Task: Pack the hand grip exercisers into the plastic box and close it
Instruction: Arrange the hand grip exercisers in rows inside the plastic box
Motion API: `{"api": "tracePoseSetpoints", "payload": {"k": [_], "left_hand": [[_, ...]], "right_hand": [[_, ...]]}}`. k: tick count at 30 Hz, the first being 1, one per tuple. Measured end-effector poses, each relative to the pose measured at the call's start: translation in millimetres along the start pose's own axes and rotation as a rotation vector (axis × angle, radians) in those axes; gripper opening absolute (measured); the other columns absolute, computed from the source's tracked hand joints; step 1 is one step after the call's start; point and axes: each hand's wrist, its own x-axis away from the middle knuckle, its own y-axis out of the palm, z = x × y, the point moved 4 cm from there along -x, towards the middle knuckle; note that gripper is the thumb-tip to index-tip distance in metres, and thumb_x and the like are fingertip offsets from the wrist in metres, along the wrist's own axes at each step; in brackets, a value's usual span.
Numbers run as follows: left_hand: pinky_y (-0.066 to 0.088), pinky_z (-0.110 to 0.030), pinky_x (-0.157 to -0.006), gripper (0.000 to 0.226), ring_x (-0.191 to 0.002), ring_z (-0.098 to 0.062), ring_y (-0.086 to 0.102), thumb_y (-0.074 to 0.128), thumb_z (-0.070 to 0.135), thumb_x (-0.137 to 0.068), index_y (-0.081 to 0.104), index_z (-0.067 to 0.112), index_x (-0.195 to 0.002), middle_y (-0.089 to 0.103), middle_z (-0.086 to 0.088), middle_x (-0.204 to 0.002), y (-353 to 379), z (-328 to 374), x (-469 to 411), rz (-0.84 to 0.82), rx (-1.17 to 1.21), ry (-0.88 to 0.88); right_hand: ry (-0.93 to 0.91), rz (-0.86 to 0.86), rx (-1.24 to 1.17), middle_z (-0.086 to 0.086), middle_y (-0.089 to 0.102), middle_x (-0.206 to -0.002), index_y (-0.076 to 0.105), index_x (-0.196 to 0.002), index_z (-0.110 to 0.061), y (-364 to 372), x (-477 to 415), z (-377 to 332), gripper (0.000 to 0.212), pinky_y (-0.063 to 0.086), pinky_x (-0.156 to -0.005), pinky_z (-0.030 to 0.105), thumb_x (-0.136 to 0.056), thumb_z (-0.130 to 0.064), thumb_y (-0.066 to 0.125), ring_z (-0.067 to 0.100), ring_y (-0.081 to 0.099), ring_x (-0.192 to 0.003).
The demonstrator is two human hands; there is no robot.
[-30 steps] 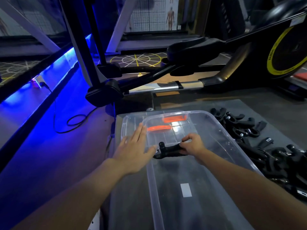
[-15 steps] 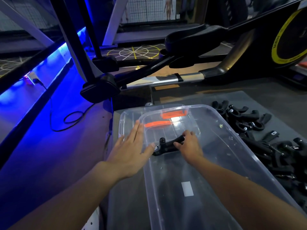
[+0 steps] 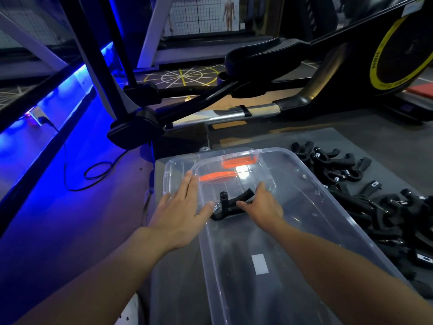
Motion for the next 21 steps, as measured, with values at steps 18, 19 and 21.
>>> {"api": "tracePoseSetpoints", "payload": {"k": [18,19,21], "left_hand": [[0.033,-0.042,-0.107,0.064,-0.131,-0.019,0.039,0.033,0.062,-0.084,0.046,0.021,-0.132,0.045,0.002,-0.139,-11,195,-55,0.158,0.076,0.408],[0.032,-0.042,-0.108,0.066,-0.133,-0.019,0.038,0.033,0.064,-0.084,0.044,0.021,-0.133,0.044,0.002,-0.141,-4,204,-57,0.133,0.064,0.423],[0.030,-0.042,-0.110,0.067,-0.136,-0.020,0.034,0.038,0.065,-0.088,0.040,0.020,-0.138,0.039,0.001,-0.145,10,218,-60,0.100,0.040,0.435]], "right_hand": [[-0.061,0.309,-0.209,0.001,0.058,-0.073,0.058,-0.088,-0.012,-224,13,96,0.011,0.040,-0.062,0.028,-0.091,-0.022,0.055,0.024,0.058,-0.073],[-0.018,0.270,-0.199,0.001,0.060,-0.073,0.059,-0.089,-0.013,-220,10,120,0.010,0.041,-0.064,0.028,-0.091,-0.023,0.057,0.025,0.059,-0.075],[0.042,0.211,-0.187,0.003,0.062,-0.079,0.060,-0.091,-0.015,-209,6,164,0.012,0.044,-0.068,0.028,-0.090,-0.026,0.062,0.025,0.060,-0.079]]}}
